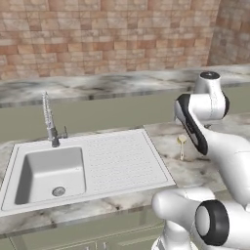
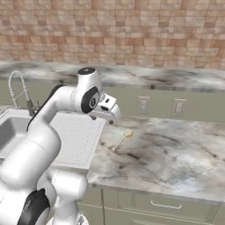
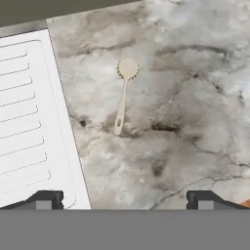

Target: Grab the spray bottle from the cabinet, then place it next to the cutting board for sanitizing. Then grab the dish brush from the countertop next to the sink and place it next to the cutting board.

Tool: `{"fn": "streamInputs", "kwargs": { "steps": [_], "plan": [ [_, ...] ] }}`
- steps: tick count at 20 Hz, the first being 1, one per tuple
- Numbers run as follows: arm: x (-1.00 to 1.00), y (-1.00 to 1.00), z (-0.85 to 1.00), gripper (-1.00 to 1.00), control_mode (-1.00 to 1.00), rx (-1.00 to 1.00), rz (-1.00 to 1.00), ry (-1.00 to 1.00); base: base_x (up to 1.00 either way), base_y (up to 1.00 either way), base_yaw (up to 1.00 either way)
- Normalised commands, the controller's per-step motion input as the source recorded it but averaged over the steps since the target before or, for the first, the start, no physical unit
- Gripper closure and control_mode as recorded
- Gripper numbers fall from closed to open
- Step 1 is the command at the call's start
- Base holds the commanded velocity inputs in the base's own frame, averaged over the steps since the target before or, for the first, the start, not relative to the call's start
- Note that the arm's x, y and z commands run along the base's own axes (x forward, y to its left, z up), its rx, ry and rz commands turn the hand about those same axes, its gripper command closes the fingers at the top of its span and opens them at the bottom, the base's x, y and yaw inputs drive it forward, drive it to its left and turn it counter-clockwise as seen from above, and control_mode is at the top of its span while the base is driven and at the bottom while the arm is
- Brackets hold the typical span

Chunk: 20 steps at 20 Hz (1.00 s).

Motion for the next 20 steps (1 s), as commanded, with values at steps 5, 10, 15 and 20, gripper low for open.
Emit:
{"fn": "streamInputs", "kwargs": {
  "steps": [5,10,15,20],
  "plan": [
    [0.44,-0.34,-0.36,-1.00,-1.00,0.06,-0.02,0.19,0.00,0.00,0.00],
    [0.49,-0.27,-0.37,-1.00,-1.00,0.01,-0.03,0.18,0.00,0.00,0.00],
    [0.47,-0.14,-0.40,-1.00,-1.00,0.02,-0.03,0.15,0.00,0.00,0.00],
    [0.26,-0.08,-0.39,-1.00,-1.00,0.07,-0.03,0.11,0.00,0.00,0.00]
  ]
}}
